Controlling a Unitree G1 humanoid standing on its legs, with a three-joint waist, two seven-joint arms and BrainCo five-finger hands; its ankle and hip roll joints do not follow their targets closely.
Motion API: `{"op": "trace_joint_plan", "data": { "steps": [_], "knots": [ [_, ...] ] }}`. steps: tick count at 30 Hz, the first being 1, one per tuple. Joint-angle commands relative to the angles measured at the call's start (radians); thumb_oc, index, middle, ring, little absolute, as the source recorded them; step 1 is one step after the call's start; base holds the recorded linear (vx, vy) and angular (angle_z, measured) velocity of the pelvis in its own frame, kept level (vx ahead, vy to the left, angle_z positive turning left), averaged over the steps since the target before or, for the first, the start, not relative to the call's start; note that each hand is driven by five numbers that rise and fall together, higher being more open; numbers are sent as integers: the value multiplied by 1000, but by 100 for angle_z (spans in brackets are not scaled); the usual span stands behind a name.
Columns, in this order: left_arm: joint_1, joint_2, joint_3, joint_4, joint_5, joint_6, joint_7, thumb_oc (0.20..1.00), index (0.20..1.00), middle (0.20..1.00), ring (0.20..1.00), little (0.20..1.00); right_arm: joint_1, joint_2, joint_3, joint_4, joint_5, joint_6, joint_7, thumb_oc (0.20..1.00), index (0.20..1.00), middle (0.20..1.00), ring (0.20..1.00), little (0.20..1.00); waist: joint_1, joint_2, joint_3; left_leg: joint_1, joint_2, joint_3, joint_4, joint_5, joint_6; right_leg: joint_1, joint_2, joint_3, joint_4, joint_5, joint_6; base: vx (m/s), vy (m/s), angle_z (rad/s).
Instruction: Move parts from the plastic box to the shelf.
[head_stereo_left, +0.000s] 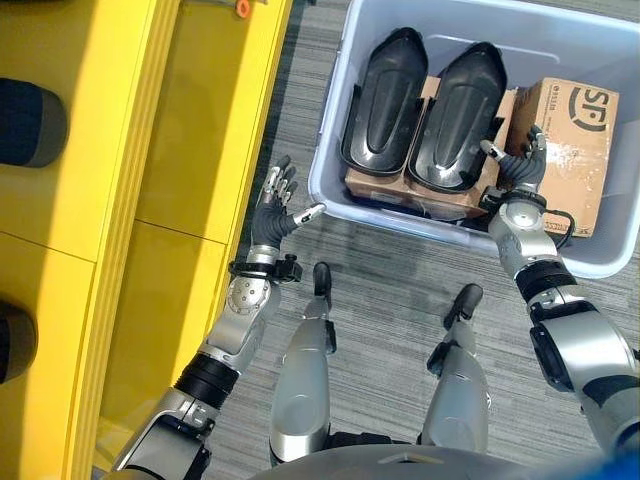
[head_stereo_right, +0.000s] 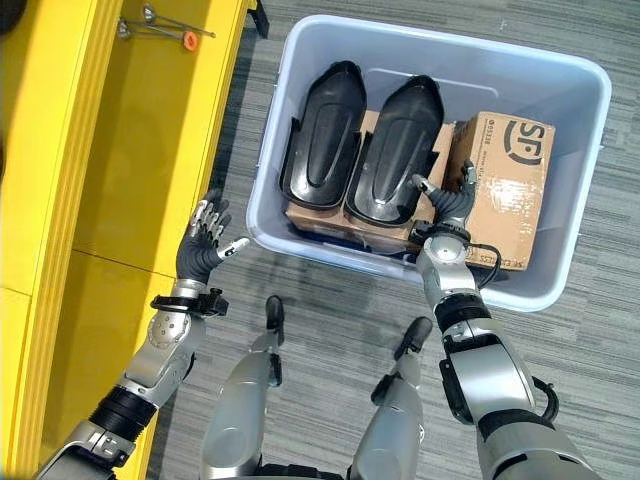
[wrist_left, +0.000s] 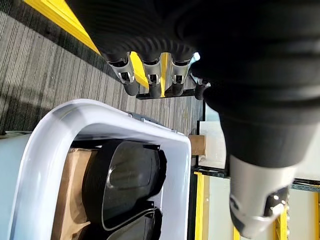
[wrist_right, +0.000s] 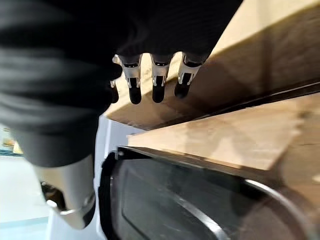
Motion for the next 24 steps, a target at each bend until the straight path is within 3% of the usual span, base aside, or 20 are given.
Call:
{"op": "trace_joint_plan", "data": {
  "steps": [1, 14, 15, 16, 17, 18, 19, 24],
  "knots": [
    [-10, 37, 10, -141, -7, -67, 25, 1000, 1000, 1000, 1000, 1000, -109, -51, 51, 14, 13, -23, 8, 1000, 1000, 1000, 1000, 1000, 11, 20, 17, -28, 13, 42, 59, -24, 5, 64, -39, 31, 85, -8, 35, 0, 0, 0],
    [-29, 42, -5, -148, -5, -70, 33, 1000, 1000, 1000, 1000, 1000, -174, -54, 53, 213, 43, 7, 28, 1000, 1000, 1000, 1000, 1000, 32, 35, 38, -55, 1, 29, 59, -23, 9, 56, -43, 14, 84, -10, 39, 2, 1, 5],
    [-30, 42, -9, -148, -5, -69, 32, 1000, 1000, 1000, 1000, 1000, -179, -56, 50, 224, 47, 10, 30, 1000, 1000, 1000, 1000, 1000, 36, 36, 34, -47, 2, 19, 56, -43, 0, 64, -38, 19, 85, -26, 49, 3, 9, 3],
    [-31, 41, -12, -149, -5, -70, 32, 1000, 1000, 1000, 1000, 1000, -186, -64, 47, 249, 51, 15, 31, 1000, 1000, 1000, 1000, 1000, 37, 38, 41, -60, -2, 27, 59, -23, 10, 54, -43, 11, 86, -12, 40, 78, -2, 4],
    [-31, 41, -12, -148, -5, -70, 32, 1000, 1000, 1000, 1000, 1000, -186, -64, 48, 251, 51, 15, 31, 1000, 1000, 1000, 1000, 1000, 39, 38, 36, -51, 0, 18, 57, -44, 1, 62, -38, 17, 86, -28, 50, -76, 16, 4],
    [-33, 43, -16, -152, -8, -71, 32, 1000, 1000, 1000, 1000, 1000, -192, -71, 48, 262, 51, 17, 30, 1000, 1000, 1000, 1000, 1000, 40, 40, 43, -64, -3, 26, 60, -22, 10, 53, -43, 7, 86, -12, 40, 75, -10, 5],
    [-32, 44, -17, -151, -8, -70, 32, 1000, 1000, 1000, 1000, 1000, -196, -71, 51, 271, 47, 21, 30, 1000, 1000, 1000, 1000, 1000, 44, 41, 38, -57, -1, 17, 58, -42, 1, 61, -39, 13, 85, -28, 50, -1, -2, 5],
    [-39, 47, -29, -154, -4, -73, 37, 1000, 1000, 1000, 1000, 1000, -222, -94, 84, 328, -14, 52, 25, 1000, 1000, 1000, 1000, 1000, 55, 44, 47, -68, -3, 13, 60, -43, 1, 61, -38, 5, 82, -27, 54, 18, -8, 4]
  ]
}}
